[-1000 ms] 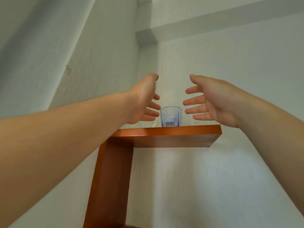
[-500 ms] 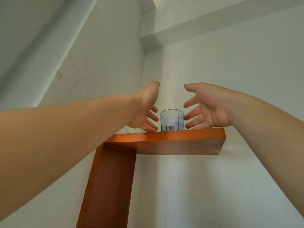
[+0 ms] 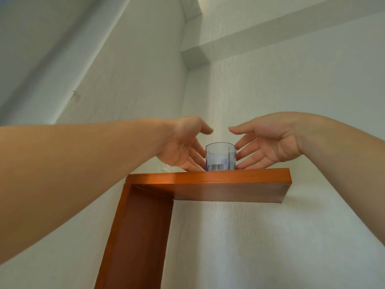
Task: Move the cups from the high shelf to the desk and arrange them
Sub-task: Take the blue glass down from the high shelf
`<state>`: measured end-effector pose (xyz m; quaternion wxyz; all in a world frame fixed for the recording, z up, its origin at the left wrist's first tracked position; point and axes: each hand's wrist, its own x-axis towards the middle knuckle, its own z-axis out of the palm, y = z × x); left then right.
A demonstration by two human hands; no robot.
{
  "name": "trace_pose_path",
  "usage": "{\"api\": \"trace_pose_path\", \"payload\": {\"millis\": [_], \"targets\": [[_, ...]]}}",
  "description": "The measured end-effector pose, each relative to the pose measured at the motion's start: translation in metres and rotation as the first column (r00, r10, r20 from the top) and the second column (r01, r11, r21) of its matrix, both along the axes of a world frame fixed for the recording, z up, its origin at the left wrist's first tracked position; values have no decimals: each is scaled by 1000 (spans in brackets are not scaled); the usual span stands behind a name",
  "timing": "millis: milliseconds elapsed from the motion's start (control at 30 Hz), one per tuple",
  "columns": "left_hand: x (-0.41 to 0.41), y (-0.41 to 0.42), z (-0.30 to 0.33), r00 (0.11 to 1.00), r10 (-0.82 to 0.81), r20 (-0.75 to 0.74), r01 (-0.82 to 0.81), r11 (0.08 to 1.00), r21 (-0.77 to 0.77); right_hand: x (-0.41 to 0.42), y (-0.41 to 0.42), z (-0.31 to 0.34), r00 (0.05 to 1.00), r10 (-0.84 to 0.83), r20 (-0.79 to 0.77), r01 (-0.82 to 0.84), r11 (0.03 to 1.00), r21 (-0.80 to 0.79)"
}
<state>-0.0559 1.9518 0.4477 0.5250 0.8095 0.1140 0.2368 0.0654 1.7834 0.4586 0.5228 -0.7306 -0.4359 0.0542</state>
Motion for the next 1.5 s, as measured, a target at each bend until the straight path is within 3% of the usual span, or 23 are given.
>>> {"api": "trace_pose_path", "payload": {"millis": [433, 1000, 1500], "targets": [[13, 8, 12, 995, 73, -64, -53, 959, 280, 4, 9, 8, 996, -55, 71, 64, 988, -138], [3, 6, 18, 997, 45, -68, -25, 962, 271, 1, 9, 5, 1000, -10, 13, 11, 998, -64], [-29, -19, 38, 994, 98, 43, -107, 953, 283, -25, -5, 21, 999, -21, 42, 17, 996, 88]]}}
